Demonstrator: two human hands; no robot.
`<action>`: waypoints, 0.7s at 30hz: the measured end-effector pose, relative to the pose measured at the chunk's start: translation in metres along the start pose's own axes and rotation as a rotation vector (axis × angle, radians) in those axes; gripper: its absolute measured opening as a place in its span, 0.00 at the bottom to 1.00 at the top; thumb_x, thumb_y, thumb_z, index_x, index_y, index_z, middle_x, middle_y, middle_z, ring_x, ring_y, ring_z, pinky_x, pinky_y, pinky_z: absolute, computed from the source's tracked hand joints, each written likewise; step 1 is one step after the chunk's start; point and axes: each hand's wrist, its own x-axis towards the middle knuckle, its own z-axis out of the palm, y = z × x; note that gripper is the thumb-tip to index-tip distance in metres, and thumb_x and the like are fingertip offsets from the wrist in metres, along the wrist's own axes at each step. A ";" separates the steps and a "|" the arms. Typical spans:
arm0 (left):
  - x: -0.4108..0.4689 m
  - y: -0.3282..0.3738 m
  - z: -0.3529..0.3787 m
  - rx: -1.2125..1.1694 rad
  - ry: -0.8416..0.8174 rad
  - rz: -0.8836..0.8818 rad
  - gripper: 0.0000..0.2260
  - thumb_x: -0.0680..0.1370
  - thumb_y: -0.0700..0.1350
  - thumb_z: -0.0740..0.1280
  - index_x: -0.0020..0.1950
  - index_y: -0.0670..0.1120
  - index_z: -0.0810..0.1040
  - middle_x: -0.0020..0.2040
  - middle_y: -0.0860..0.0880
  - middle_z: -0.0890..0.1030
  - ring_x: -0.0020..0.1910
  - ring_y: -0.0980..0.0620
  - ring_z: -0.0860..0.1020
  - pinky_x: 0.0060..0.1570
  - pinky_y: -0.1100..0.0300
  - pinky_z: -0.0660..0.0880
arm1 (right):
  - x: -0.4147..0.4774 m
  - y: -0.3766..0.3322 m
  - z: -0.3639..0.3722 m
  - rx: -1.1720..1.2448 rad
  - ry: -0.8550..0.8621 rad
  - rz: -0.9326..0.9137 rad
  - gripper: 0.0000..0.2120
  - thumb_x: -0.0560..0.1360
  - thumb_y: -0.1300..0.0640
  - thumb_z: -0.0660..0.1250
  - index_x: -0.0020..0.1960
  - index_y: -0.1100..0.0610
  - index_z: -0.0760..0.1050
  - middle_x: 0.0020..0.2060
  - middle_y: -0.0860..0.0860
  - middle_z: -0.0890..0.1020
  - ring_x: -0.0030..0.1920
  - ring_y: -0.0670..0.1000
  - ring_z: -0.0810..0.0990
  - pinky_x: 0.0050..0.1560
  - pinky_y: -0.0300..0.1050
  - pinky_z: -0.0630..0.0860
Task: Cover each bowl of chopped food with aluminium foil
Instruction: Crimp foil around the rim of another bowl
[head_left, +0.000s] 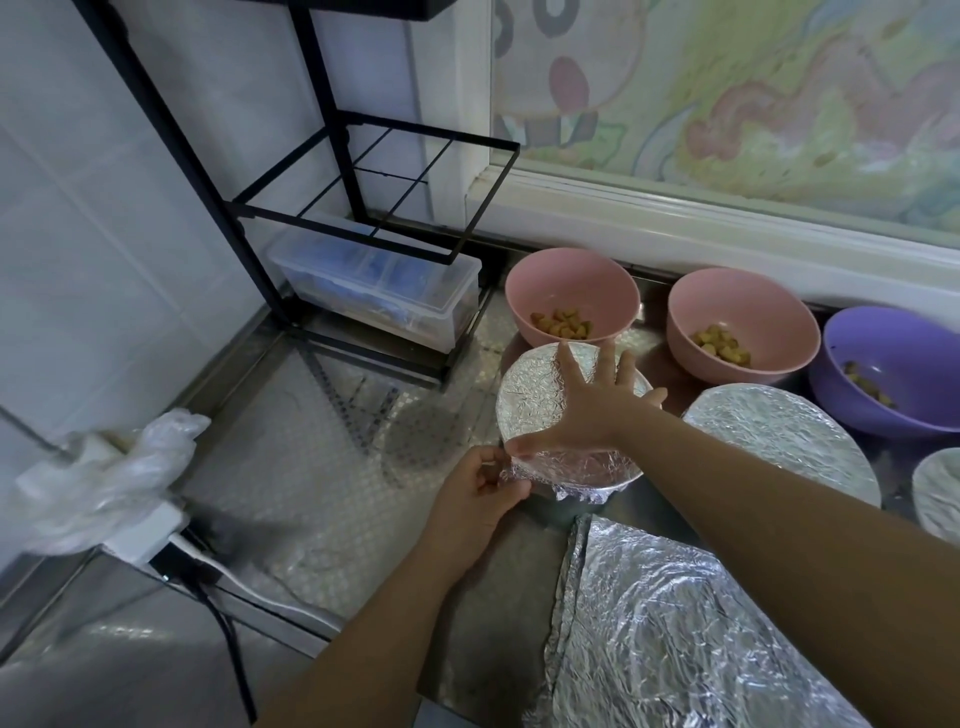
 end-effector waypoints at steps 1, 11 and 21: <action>0.001 0.003 -0.002 0.062 0.000 0.026 0.09 0.76 0.39 0.73 0.55 0.46 0.79 0.48 0.43 0.84 0.49 0.47 0.83 0.54 0.57 0.77 | 0.000 0.000 0.000 -0.001 -0.001 0.001 0.74 0.49 0.13 0.64 0.78 0.41 0.25 0.76 0.60 0.25 0.77 0.68 0.29 0.69 0.83 0.43; 0.033 0.032 -0.024 0.344 -0.140 -0.077 0.03 0.76 0.37 0.73 0.49 0.42 0.82 0.45 0.44 0.86 0.46 0.46 0.85 0.51 0.57 0.80 | 0.000 0.001 0.001 -0.002 0.016 -0.007 0.74 0.49 0.13 0.64 0.78 0.41 0.26 0.76 0.60 0.25 0.77 0.68 0.29 0.69 0.83 0.43; 0.041 0.042 -0.019 -0.121 -0.110 -0.487 0.14 0.75 0.30 0.71 0.60 0.35 0.78 0.56 0.40 0.84 0.55 0.49 0.83 0.52 0.59 0.81 | 0.001 0.001 0.003 -0.001 0.029 -0.001 0.74 0.49 0.13 0.64 0.78 0.42 0.26 0.77 0.60 0.26 0.77 0.68 0.30 0.69 0.83 0.44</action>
